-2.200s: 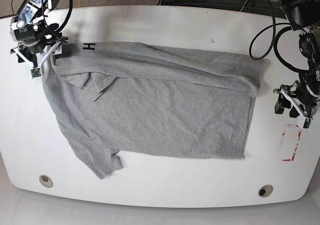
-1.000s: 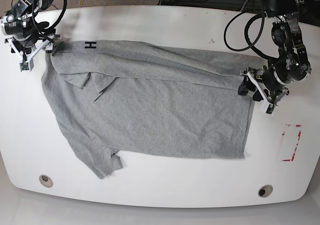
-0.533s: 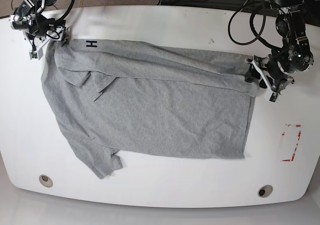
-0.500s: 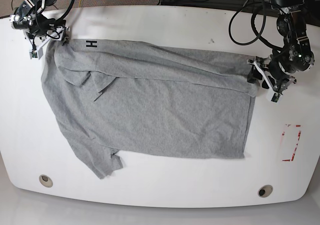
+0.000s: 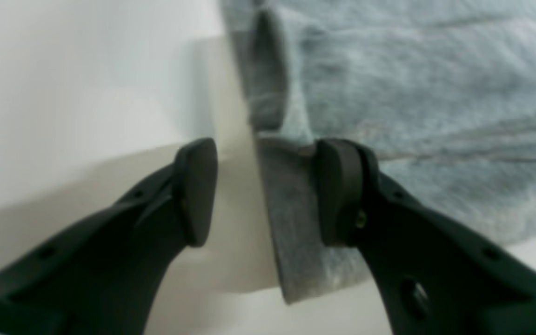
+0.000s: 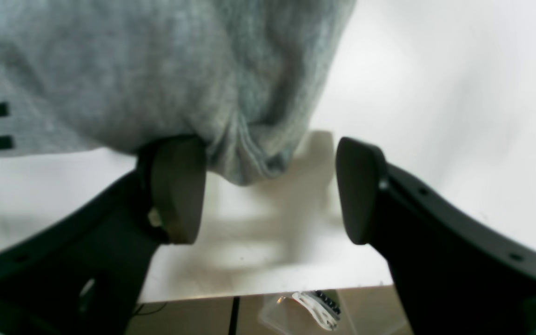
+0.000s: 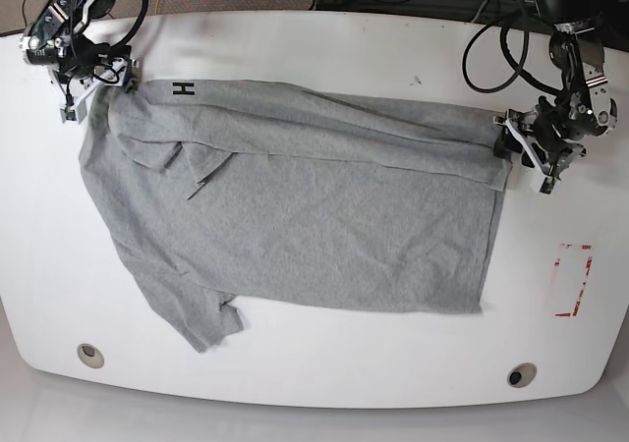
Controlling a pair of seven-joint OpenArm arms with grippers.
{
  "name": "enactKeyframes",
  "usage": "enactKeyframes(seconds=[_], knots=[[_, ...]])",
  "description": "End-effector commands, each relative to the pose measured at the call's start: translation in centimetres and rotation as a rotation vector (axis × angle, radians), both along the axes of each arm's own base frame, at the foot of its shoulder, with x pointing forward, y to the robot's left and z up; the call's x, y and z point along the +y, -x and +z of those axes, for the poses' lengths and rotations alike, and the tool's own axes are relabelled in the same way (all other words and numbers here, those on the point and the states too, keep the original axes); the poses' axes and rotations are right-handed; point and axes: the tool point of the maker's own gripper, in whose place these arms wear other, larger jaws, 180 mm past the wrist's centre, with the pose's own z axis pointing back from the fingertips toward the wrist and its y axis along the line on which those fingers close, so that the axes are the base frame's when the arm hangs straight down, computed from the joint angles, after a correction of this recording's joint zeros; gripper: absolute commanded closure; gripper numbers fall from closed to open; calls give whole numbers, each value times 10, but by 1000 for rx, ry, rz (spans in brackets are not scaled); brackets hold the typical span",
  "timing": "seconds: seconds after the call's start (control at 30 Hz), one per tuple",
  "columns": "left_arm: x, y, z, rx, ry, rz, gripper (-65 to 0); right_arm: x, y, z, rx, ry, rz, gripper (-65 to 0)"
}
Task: Layout the t-shirt on the table in an organized manner, then fold the t-shirt properly
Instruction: 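Regrasp the shirt edge near the collar with both grippers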
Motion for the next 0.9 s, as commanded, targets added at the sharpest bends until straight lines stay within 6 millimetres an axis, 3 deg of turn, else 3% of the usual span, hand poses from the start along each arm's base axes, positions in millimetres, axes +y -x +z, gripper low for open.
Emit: enactKeyframes(seconds=[0.0, 0.3, 0.6, 0.73, 0.87], knots=[[4, -2, 8, -10, -27, -16, -318, -21, -13, 28, -34, 94, 36, -415], [-10, -6, 34, -49, -87, -162, -318, -32, -14, 54, -24, 182, 65, -415], [10, -15, 83, -138, -192, -119, -318, -31, -26, 79, -87, 245, 88, -415], [8, -26, 109, -195, -237, -129, -318, -32, -28, 83, -96, 255, 90, -415], [-2, -28, 110, -202, -226, -143, -318, -35, -36, 88, -120, 261, 74, -415]])
